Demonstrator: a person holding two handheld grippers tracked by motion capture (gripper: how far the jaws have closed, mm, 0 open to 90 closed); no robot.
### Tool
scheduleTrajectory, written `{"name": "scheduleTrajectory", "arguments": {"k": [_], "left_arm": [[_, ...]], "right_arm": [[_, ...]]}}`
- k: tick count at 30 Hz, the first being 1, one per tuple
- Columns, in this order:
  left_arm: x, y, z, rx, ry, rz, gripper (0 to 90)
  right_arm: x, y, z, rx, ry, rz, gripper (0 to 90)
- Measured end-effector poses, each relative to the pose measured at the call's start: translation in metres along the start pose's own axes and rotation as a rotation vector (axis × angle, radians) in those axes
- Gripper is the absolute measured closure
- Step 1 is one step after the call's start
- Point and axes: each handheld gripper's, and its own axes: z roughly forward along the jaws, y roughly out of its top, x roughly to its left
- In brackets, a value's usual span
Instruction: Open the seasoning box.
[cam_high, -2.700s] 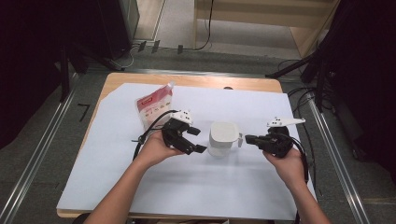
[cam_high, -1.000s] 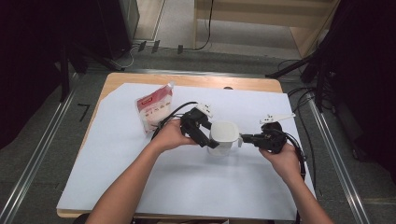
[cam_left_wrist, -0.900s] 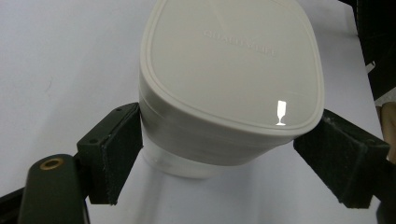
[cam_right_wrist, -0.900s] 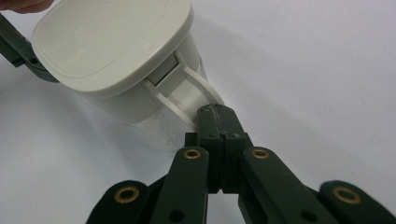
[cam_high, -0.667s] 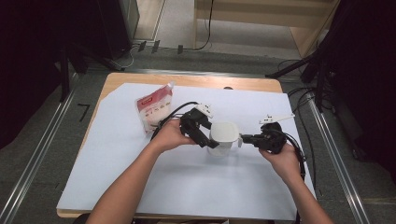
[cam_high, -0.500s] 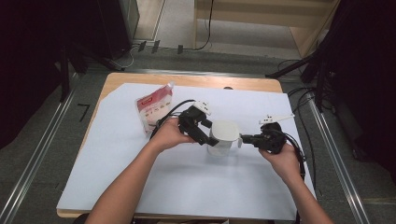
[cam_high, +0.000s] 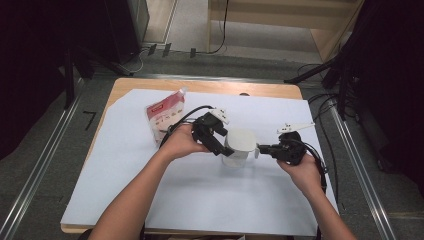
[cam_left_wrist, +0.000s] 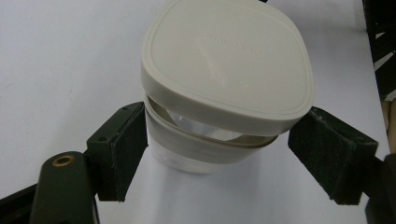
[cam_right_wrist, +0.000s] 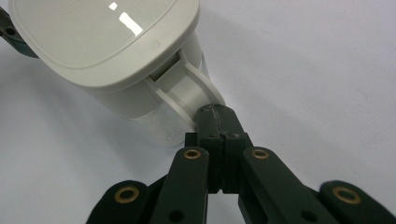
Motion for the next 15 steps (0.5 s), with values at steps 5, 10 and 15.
{"name": "scheduleTrajectory", "arguments": {"k": [5, 10, 15], "left_arm": [[0.0, 0.001, -0.001, -0.002, 0.001, 0.003, 21.1], [-0.006, 0.006, -0.009, -0.046, 0.017, 0.03, 24.1], [-0.011, 0.014, -0.014, -0.011, -0.029, 0.079, 44.7]], "right_arm": [[0.0, 0.0, 0.0, -0.001, 0.001, -0.002, 90.0], [0.0, 0.0, 0.0, -0.001, 0.0, -0.001, 90.0], [0.001, 0.0, -0.001, -0.001, 0.0, -0.005, 90.0]]}}
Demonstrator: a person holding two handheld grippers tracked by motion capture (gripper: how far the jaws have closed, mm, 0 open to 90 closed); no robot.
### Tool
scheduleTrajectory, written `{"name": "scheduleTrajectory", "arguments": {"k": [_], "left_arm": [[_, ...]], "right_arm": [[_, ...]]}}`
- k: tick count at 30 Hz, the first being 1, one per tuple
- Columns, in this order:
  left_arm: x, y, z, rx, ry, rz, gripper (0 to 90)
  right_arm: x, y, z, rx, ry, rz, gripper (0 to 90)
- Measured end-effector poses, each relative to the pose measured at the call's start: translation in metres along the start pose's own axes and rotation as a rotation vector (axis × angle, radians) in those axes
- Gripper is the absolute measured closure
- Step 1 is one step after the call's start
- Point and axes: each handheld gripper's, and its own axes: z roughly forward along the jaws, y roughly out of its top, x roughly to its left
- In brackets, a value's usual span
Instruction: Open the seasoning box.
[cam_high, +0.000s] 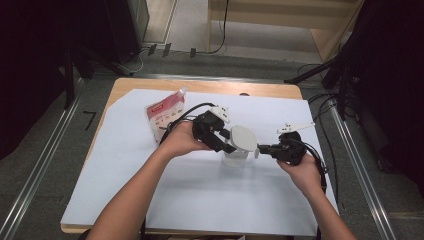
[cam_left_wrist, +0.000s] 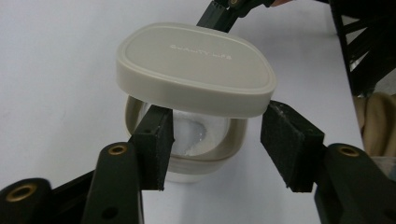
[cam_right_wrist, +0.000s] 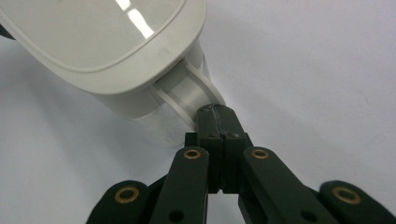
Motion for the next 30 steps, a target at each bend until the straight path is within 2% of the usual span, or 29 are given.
{"name": "scheduleTrajectory", "arguments": {"k": [4, 10, 15, 16, 19, 21, 22, 30], "left_arm": [[0.0, 0.002, 0.0, -0.012, -0.035, -0.007, 51.6], [-0.003, 0.004, -0.002, 0.001, -0.067, 0.016, 66.3], [-0.004, 0.008, -0.003, 0.014, -0.099, -0.011, 75.0], [-0.005, 0.009, -0.003, 0.004, -0.11, -0.016, 77.4], [-0.007, 0.012, -0.003, 0.003, -0.113, -0.017, 83.4], [-0.007, 0.013, -0.003, 0.019, -0.108, -0.013, 85.1], [-0.008, 0.014, -0.002, 0.021, -0.106, -0.023, 86.8], [-0.006, 0.023, -0.002, 0.025, -0.115, -0.045, 90.0]], "right_arm": [[0.0, 0.0, -0.001, -0.008, 0.002, 0.0, 90.0], [0.0, 0.0, -0.001, -0.008, 0.006, 0.0, 90.0], [0.0, 0.0, -0.001, -0.007, 0.006, 0.0, 90.0], [0.0, 0.0, -0.001, -0.005, 0.007, 0.002, 90.0], [0.0, -0.001, -0.001, -0.005, 0.007, -0.001, 90.0], [-0.001, -0.001, -0.001, -0.005, 0.007, -0.003, 90.0], [-0.001, -0.001, -0.001, -0.004, 0.008, -0.004, 90.0], [0.0, -0.001, -0.001, -0.006, 0.004, -0.003, 90.0]]}}
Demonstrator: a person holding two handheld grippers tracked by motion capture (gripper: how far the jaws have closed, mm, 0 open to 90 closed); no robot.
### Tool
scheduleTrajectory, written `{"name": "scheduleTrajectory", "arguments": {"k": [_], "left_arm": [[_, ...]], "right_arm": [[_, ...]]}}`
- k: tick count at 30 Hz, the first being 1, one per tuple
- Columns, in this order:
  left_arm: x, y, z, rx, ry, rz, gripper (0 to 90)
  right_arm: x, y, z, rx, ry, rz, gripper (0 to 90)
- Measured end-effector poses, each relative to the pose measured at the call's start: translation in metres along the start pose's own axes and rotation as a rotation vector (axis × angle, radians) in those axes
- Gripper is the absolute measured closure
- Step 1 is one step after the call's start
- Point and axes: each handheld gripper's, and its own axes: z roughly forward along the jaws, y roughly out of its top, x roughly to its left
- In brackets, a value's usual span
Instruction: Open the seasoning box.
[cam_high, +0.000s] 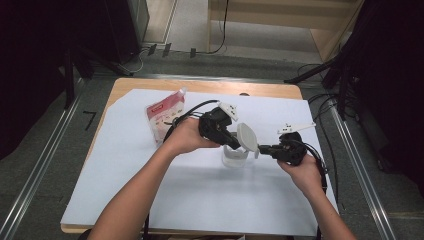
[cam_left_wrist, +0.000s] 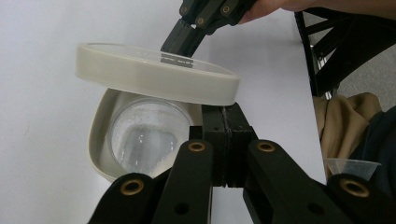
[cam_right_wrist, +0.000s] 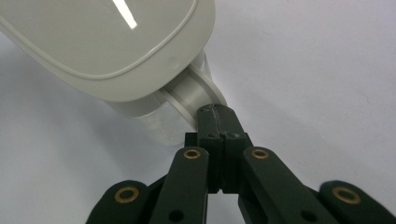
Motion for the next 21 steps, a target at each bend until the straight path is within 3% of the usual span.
{"name": "scheduleTrajectory", "arguments": {"k": [5, 9, 12, 21], "left_arm": [[0.003, 0.005, 0.002, 0.006, -0.009, -0.019, 90.0], [0.004, 0.009, 0.002, -0.038, -0.009, -0.052, 90.0], [0.006, 0.011, 0.004, -0.033, -0.003, -0.063, 90.0], [0.006, 0.021, 0.009, -0.027, 0.01, -0.069, 90.0]], "right_arm": [[0.0, 0.0, 0.0, -0.004, 0.001, -0.001, 90.0], [0.0, 0.0, 0.0, -0.003, 0.001, 0.0, 90.0], [0.0, -0.001, 0.0, -0.005, 0.001, 0.004, 90.0], [0.0, -0.001, 0.001, -0.009, 0.001, 0.009, 90.0]]}}
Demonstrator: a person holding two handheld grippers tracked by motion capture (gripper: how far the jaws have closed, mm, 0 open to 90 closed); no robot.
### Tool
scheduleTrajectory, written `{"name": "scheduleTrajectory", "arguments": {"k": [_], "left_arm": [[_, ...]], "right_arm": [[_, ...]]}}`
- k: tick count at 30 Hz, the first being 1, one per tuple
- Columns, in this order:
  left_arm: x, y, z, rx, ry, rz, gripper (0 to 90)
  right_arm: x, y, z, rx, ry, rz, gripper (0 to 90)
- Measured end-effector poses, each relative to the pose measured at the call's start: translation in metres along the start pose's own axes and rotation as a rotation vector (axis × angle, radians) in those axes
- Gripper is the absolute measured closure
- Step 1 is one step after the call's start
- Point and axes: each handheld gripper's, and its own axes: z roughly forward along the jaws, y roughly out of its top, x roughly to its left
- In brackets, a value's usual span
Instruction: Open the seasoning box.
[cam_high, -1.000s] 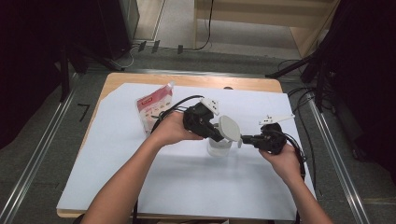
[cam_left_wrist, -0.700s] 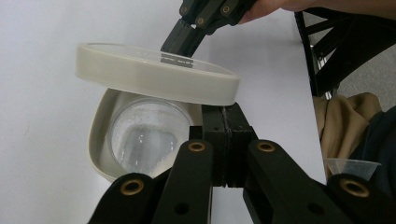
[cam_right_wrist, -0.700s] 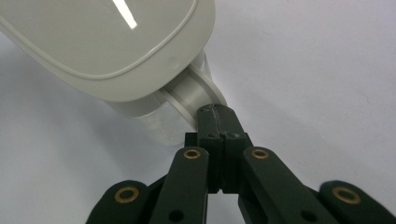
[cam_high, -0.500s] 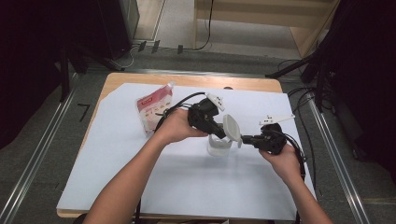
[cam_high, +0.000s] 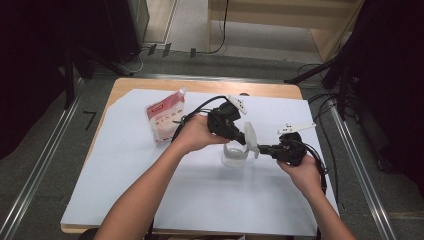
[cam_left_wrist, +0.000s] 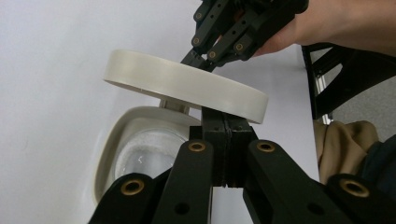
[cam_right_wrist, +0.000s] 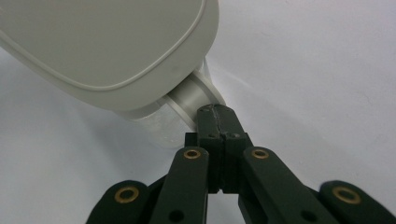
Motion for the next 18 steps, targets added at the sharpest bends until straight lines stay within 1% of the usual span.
{"name": "scheduleTrajectory", "arguments": {"k": [1, 2, 3, 5, 6, 7, 8, 10, 12, 15, 16, 18], "left_arm": [[0.0, 0.002, 0.0, 0.001, -0.001, 0.005, 90.0], [0.0, 0.003, 0.0, 0.004, 0.007, 0.005, 90.0], [0.001, 0.004, 0.001, 0.004, 0.004, 0.002, 90.0], [0.0, 0.006, 0.003, 0.001, 0.013, -0.008, 90.0], [0.0, 0.006, 0.004, 0.004, 0.011, 0.0, 90.0], [0.0, 0.007, 0.005, 0.008, 0.018, 0.001, 90.0], [0.0, 0.007, 0.006, 0.005, 0.019, -0.007, 90.0], [0.0, 0.009, 0.008, 0.0, 0.019, -0.011, 90.0], [0.0, 0.011, 0.011, -0.013, 0.013, -0.011, 90.0], [-0.002, 0.014, 0.015, -0.013, 0.0, -0.004, 89.1], [-0.002, 0.014, 0.016, -0.017, -0.004, -0.009, 89.0], [-0.003, 0.015, 0.017, -0.009, -0.007, -0.004, 88.2]], "right_arm": [[0.0, 0.0, 0.0, -0.001, 0.0, 0.0, 90.0], [0.0, 0.0, 0.0, -0.001, 0.0, -0.002, 90.0], [0.0, 0.0, 0.0, -0.001, 0.0, -0.002, 90.0], [0.0, 0.0, 0.0, -0.002, -0.001, -0.002, 90.0], [0.0, 0.0, 0.0, -0.002, -0.001, -0.002, 90.0], [0.001, 0.0, 0.0, -0.002, -0.003, -0.001, 90.0], [0.001, 0.0, 0.0, -0.002, -0.004, -0.001, 90.0], [0.001, -0.001, 0.0, -0.003, -0.005, -0.001, 90.0], [0.001, -0.001, 0.0, -0.005, -0.005, 0.0, 90.0], [0.001, -0.001, 0.0, -0.008, -0.006, 0.002, 90.0], [0.001, -0.001, 0.0, -0.009, -0.002, 0.005, 90.0], [0.002, -0.002, 0.0, -0.008, -0.005, 0.006, 90.0]]}}
